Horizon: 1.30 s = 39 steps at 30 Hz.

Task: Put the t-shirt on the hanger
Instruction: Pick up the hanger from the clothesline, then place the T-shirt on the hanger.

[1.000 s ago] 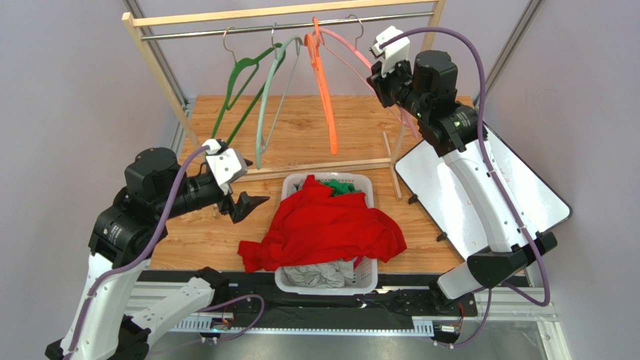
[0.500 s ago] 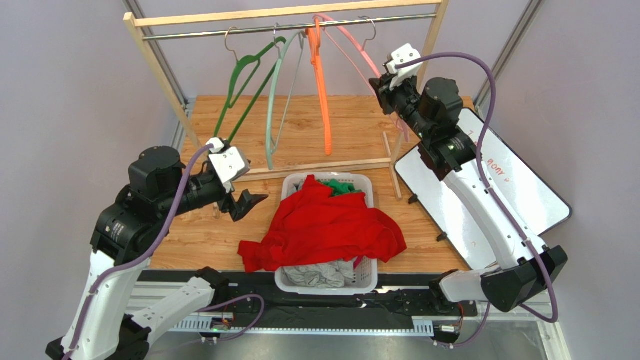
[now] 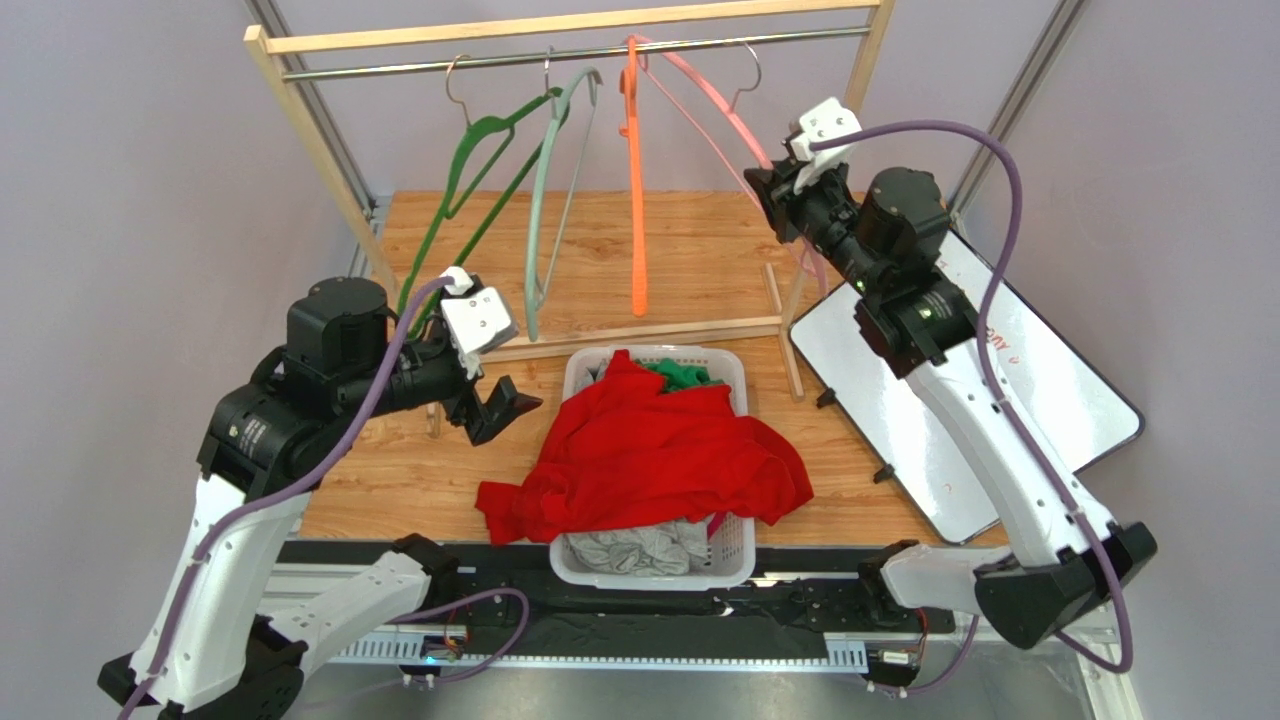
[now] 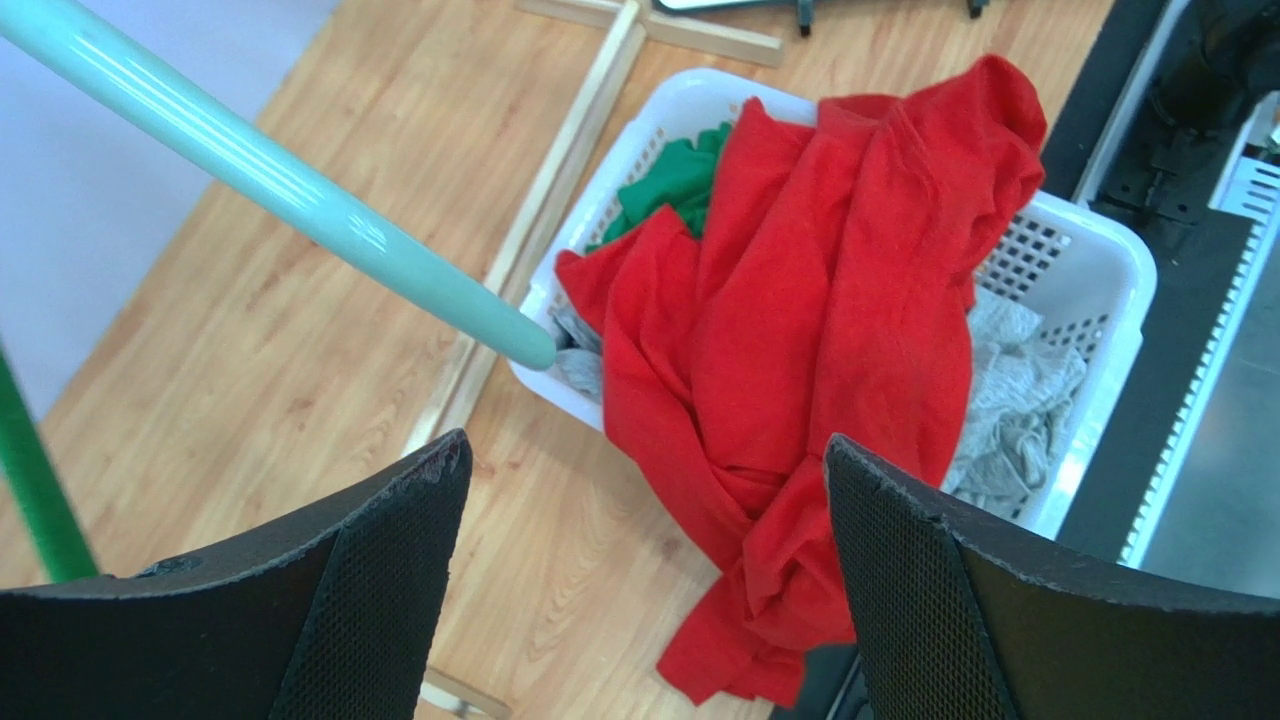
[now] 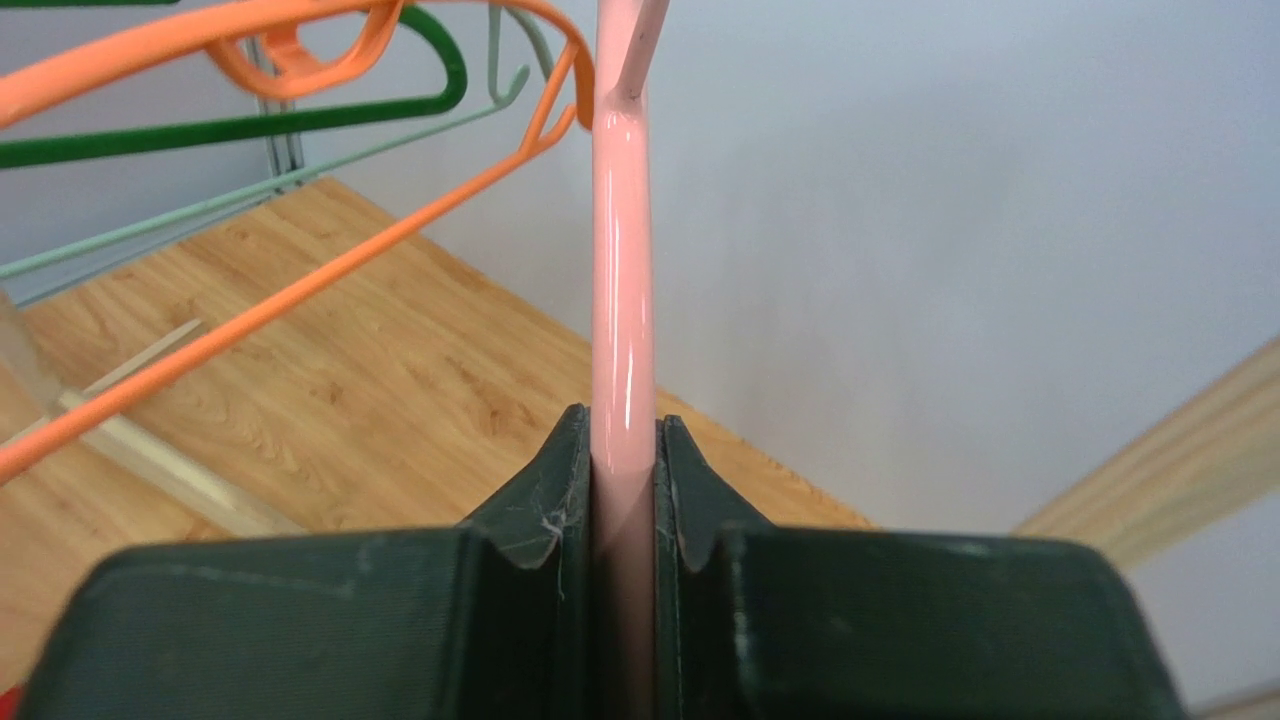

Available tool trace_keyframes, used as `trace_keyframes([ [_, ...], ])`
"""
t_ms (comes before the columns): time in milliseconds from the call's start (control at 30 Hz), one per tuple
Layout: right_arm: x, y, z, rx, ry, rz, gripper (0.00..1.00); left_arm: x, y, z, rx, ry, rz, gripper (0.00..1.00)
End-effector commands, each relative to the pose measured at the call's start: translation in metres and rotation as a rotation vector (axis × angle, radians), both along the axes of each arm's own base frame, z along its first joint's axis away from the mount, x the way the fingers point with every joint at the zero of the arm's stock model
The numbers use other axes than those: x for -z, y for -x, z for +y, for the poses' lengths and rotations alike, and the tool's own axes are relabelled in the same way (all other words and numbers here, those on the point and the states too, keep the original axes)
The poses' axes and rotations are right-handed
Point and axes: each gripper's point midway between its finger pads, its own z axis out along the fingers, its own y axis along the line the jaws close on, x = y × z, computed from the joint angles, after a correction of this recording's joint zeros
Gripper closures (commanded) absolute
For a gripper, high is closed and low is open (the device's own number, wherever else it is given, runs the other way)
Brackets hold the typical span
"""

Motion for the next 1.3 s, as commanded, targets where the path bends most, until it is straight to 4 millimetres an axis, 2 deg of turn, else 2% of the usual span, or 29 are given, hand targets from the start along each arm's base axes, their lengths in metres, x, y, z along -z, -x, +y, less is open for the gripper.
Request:
trace_keyframes([
  [0, -0.027, 0.059, -0.029, 0.0, -0.039, -0.014, 1.0, 0.003, 0.011, -0.002, 0.043, 0.003, 0.029, 0.09],
  [33, -0.012, 0.065, -0.032, 0.003, -0.015, 0.033, 1.0, 0.007, 0.012, -0.002, 0.051, 0.001, 0.035, 0.09],
  [100, -0.008, 0.079, -0.042, 0.011, 0.004, 0.056, 1.0, 0.011, 0.014, -0.006, 0.08, 0.001, 0.048, 0.09],
  [200, 0.013, 0.118, -0.044, -0.087, 0.119, 0.114, 1.0, 0.023, 0.017, -0.013, 0.131, -0.004, 0.08, 0.1],
  [233, 0.026, 0.137, -0.051, -0.104, 0.158, 0.163, 1.0, 0.032, 0.017, -0.014, 0.134, -0.008, 0.097, 0.1],
  [300, 0.04, 0.156, -0.061, -0.116, 0.23, 0.191, 1.0, 0.034, 0.018, -0.018, 0.163, 0.014, 0.07, 0.12],
  [333, 0.052, 0.176, -0.071, -0.128, 0.271, 0.227, 1.0, 0.049, 0.019, -0.02, 0.176, 0.007, 0.093, 0.13],
  [400, 0.065, 0.197, -0.081, -0.144, 0.325, 0.248, 1.0, 0.052, 0.024, -0.024, 0.215, 0.037, 0.052, 0.15],
  [433, 0.081, 0.212, -0.088, -0.162, 0.366, 0.3, 1.0, 0.069, 0.023, -0.025, 0.224, 0.027, 0.073, 0.16],
  [467, 0.083, 0.228, -0.091, -0.194, 0.379, 0.293, 1.0, 0.072, 0.026, -0.028, 0.257, 0.039, 0.061, 0.16],
  [533, 0.101, 0.251, -0.099, -0.23, 0.428, 0.355, 1.0, 0.089, 0.032, -0.03, 0.311, 0.024, 0.055, 0.19],
  [600, 0.107, 0.272, -0.104, -0.265, 0.437, 0.369, 1.0, 0.1, 0.034, -0.03, 0.349, 0.001, 0.05, 0.22],
  [633, 0.116, 0.282, -0.107, -0.281, 0.456, 0.407, 1.0, 0.111, 0.04, -0.03, 0.379, -0.014, 0.072, 0.23],
  [700, 0.128, 0.299, -0.112, -0.309, 0.468, 0.445, 1.0, 0.122, 0.049, -0.025, 0.463, -0.061, -0.003, 0.23],
  [733, 0.131, 0.304, -0.112, -0.325, 0.472, 0.452, 1.0, 0.128, 0.057, -0.022, 0.5, -0.079, -0.015, 0.23],
  [867, 0.142, 0.33, -0.107, -0.442, 0.486, 0.469, 1.0, 0.134, 0.08, -0.011, 0.637, -0.14, -0.223, 0.23],
  [1000, 0.147, 0.341, -0.102, -0.512, 0.484, 0.45, 1.0, 0.137, 0.115, -0.014, 0.826, -0.172, -0.331, 0.23],
  [1067, 0.15, 0.344, -0.097, -0.545, 0.468, 0.458, 1.0, 0.147, 0.112, -0.013, 0.858, -0.262, -0.351, 0.24],
  [1100, 0.149, 0.344, -0.094, -0.554, 0.458, 0.465, 1.0, 0.153, 0.121, -0.018, 0.937, -0.296, -0.352, 0.25],
  [1133, 0.151, 0.343, -0.092, -0.561, 0.45, 0.488, 1.0, 0.156, 0.114, -0.018, 0.925, -0.35, -0.378, 0.26],
  [1267, 0.155, 0.339, -0.087, -0.573, 0.439, 0.542, 1.0, 0.17, 0.112, -0.03, 1.001, -0.435, -0.431, 0.31],
])
